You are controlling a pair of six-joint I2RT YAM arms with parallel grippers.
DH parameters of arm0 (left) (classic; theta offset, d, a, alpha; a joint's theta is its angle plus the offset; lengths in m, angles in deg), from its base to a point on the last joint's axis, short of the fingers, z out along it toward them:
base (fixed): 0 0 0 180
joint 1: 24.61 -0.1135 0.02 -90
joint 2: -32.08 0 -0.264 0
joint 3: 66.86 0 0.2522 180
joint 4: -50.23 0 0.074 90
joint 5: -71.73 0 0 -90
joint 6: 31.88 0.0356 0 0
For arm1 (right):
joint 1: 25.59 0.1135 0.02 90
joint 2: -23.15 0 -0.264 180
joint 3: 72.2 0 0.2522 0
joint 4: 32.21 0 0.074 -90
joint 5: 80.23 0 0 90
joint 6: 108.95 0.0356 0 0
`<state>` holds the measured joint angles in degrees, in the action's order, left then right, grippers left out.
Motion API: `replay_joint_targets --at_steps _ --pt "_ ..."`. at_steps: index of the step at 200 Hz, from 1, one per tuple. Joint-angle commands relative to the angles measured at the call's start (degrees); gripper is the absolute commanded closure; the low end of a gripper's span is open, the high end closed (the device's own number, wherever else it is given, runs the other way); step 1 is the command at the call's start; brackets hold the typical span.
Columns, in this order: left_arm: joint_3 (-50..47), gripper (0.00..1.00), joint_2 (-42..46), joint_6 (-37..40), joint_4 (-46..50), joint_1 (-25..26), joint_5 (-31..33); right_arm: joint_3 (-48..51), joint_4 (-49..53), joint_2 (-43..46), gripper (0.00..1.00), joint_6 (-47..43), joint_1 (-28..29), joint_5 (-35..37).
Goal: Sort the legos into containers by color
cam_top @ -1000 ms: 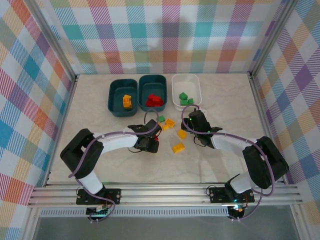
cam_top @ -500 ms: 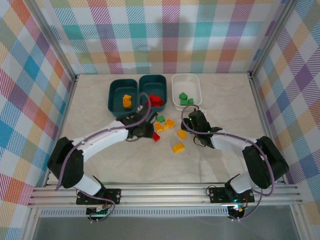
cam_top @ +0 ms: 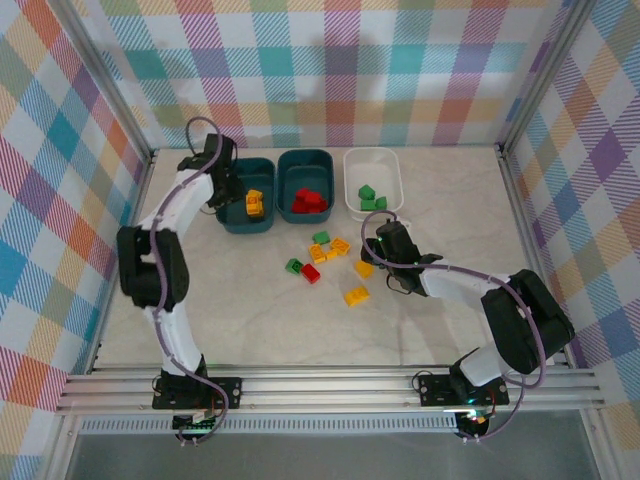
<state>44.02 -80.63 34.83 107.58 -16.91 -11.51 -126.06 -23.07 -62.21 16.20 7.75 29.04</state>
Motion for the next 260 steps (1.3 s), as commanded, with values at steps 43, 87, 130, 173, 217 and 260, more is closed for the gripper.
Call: replay_joint_targets --at_steps 43,87,130,173,217,260 --pt "7.7 0.57 -8.5 -1.3 5.2 -0.1 -4.9 -1.3 0.0 0.6 0.31 -1.0 -0.2 0.7" --pt "2.1 0.21 2.6 -3.2 1.8 -0.1 -3.6 -1.5 -0.3 0.0 0.31 -1.2 -0.1 -0.6" --pt "-14.8 0.14 19.7 -6.5 -6.5 0.2 -7.9 -1.5 -4.5 0.0 0.31 -7.6 3.7 -4.2" --pt "-48.9 0.02 44.7 -13.9 -17.7 1.0 -14.1 -10.0 0.9 -7.4 0.3 -20.6 10.4 -13.5" --pt "-69.7 0.0 74.6 -20.2 -10.2 0.8 -13.2 -19.4 10.0 -17.2 0.28 -22.9 12.7 -20.7" --pt "-80.7 0.0 89.9 -28.8 -11.1 0.7 -17.4 -27.1 14.3 -26.8 0.29 -23.4 15.1 -19.4"
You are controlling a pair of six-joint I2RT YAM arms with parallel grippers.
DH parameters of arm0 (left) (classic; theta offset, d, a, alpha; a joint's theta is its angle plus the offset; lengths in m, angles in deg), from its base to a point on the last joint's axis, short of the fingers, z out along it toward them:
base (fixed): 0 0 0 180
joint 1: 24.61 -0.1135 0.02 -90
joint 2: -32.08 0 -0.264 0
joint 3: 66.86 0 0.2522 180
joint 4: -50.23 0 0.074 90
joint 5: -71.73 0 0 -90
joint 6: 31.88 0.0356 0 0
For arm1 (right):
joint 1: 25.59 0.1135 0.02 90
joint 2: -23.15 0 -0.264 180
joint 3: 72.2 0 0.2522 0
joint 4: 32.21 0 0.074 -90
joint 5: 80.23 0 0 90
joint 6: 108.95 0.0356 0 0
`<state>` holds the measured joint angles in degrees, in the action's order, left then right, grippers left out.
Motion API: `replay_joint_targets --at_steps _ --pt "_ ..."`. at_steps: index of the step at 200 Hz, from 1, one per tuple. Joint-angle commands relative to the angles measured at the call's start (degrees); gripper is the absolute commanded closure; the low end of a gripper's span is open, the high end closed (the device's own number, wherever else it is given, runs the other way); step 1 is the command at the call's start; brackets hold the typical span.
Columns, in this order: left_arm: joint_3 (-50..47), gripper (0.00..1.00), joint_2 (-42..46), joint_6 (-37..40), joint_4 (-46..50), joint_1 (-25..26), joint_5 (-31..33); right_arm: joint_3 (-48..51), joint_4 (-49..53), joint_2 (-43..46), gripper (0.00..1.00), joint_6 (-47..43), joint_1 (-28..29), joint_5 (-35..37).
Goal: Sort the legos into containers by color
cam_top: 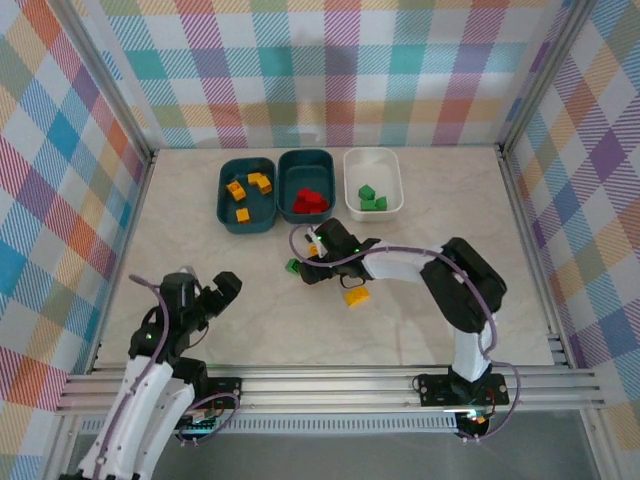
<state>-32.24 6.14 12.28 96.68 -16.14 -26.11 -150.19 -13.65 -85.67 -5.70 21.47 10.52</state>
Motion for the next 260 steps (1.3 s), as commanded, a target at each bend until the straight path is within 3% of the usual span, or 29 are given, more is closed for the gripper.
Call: replay_joint_targets --at_steps 1,19,51,96,136,170,231,250,260 --pt "-4.5 0.0 3.2 -6.4 -0.2 0.0 -2.8 -3.1 4.9 -3.6 0.29 -1.5 1.3 -0.9" --pt "-5.0 0.0 3.3 -6.6 -0.3 0.0 -3.8 -4.7 6.2 -5.4 0.34 -1.0 2.0 0.8" --pt "-4.0 0.0 1.6 -5.2 -0.3 0.0 -4.3 -5.1 7.2 -5.2 0.58 -1.5 3.5 5.1" --pt "-3.9 0.0 0.7 -5.2 -1.2 0.0 -5.0 -2.4 7.1 0.5 0.67 -0.7 5.1 7.5" --pt "-5.0 0.02 -1.6 -3.9 -5.5 0.2 -8.8 -5.7 6.7 7.4 0.68 -3.7 3.7 10.8" --pt "-3.6 0.05 -9.9 -1.6 -7.3 2.5 -9.7 -19.0 8.0 -1.8 0.68 -3.3 -3.4 10.9" --pt "1.6 0.04 -18.8 0.2 -6.6 14.1 -2.6 -47.4 20.1 -21.0 0.63 -0.7 -10.8 6.2" --pt "3.1 0.04 -21.8 0.1 -7.6 16.6 -1.3 -50.8 21.3 -22.6 0.57 -1.4 -11.6 6.0" --pt "4.5 0.03 -24.0 0.6 -8.0 17.7 -0.6 -51.6 21.1 -22.6 0.47 -1.7 -12.1 5.2"
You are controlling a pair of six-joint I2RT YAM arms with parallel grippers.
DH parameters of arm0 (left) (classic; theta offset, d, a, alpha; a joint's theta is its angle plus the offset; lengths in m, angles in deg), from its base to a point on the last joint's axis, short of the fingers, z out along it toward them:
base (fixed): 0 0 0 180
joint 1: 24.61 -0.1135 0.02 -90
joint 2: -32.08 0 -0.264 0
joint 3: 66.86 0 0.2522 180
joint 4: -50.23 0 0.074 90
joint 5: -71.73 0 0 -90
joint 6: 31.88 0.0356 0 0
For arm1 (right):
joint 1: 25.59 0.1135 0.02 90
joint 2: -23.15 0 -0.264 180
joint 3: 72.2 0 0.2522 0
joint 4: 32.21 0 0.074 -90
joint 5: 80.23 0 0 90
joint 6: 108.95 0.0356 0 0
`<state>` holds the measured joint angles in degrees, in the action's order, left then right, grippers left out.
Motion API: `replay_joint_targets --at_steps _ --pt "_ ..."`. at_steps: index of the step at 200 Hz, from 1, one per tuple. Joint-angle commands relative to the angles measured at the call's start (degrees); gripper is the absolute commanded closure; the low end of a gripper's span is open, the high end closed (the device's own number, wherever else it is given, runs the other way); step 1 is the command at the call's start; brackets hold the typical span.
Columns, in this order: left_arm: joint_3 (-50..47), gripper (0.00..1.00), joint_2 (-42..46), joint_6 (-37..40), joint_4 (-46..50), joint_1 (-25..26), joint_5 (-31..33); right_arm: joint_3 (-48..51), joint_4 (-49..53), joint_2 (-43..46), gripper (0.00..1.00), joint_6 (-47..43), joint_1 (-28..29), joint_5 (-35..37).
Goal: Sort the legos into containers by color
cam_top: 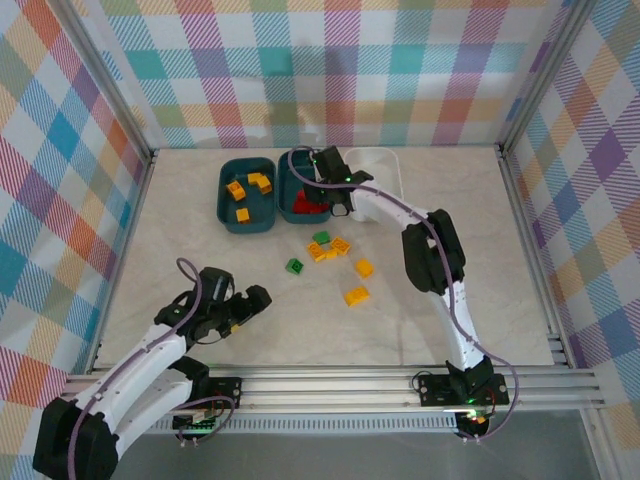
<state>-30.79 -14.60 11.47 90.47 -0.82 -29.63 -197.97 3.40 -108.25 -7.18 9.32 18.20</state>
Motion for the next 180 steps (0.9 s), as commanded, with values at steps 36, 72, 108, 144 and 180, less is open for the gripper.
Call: replay_joint_targets --at_steps 36,72,108,144,180 --pt "9.8 0.0 -14.4 4.8 -2.5 6.7 5.7 -0.1 2.2 6.0 0.35 -1.6 -0.1 -1.5" --pt "21.1 0.05 -28.6 11.1 0.5 10.5 12.4 19.7 -9.0 23.7 0.34 1.1 0.1 -1.5" --pt "32.6 0.16 -41.9 19.3 0.6 11.7 15.6 40.8 -14.8 39.5 0.33 6.1 0.2 0.2" --pt "42.4 0.22 -53.6 26.6 0.7 11.7 17.2 56.7 -16.4 49.6 0.32 9.1 0.2 1.8" --pt "48.2 0.27 -60.6 27.6 3.1 11.6 19.2 66.1 -18.0 55.2 0.32 9.4 0.1 4.8"
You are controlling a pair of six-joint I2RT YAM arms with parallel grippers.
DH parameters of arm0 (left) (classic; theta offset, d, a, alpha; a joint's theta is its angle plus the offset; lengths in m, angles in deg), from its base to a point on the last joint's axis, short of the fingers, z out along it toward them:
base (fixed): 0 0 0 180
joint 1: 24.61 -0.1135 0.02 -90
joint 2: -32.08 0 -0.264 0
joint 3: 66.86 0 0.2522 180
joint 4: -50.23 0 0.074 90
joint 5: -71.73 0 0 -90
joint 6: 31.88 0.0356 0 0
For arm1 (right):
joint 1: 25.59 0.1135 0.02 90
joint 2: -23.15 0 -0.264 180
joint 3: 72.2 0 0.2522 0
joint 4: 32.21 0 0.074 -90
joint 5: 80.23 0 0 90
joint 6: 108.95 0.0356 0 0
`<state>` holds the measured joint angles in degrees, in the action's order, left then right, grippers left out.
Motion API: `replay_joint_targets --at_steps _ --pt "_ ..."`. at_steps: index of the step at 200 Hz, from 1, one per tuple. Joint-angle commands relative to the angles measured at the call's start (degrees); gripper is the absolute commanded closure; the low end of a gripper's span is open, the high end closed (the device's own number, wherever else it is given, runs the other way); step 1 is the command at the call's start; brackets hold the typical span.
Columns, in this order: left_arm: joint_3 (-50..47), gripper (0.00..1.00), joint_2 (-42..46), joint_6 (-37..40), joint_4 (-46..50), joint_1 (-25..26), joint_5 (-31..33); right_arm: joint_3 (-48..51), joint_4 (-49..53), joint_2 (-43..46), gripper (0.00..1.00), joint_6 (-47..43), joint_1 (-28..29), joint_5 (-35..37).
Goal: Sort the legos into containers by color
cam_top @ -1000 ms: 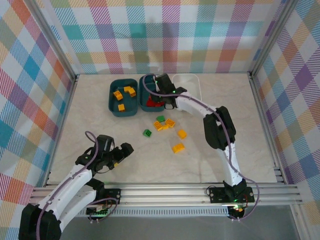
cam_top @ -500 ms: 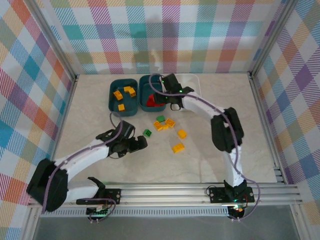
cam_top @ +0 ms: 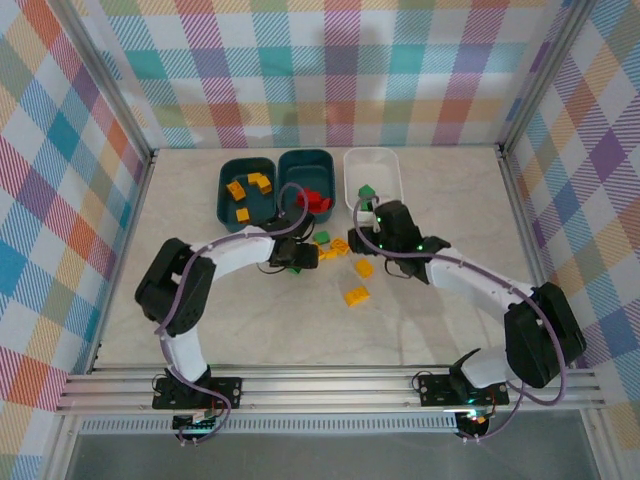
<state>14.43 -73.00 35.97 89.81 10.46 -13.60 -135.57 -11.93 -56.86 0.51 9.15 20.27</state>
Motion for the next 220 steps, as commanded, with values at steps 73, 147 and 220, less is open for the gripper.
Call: replay_joint_targets --at_steps 73,147,220 --pt "3.2 0.34 -4.3 2.0 4.5 0.1 5.6 10.1 -8.1 4.9 0.34 4.3 0.2 7.0" --pt "3.1 0.52 -6.3 1.7 2.7 -0.2 1.0 11.7 -8.7 5.2 0.34 5.3 0.2 15.1" --pt "0.7 0.33 -2.5 1.9 3.7 0.0 0.4 11.3 -8.6 4.5 0.33 5.6 0.2 14.1"
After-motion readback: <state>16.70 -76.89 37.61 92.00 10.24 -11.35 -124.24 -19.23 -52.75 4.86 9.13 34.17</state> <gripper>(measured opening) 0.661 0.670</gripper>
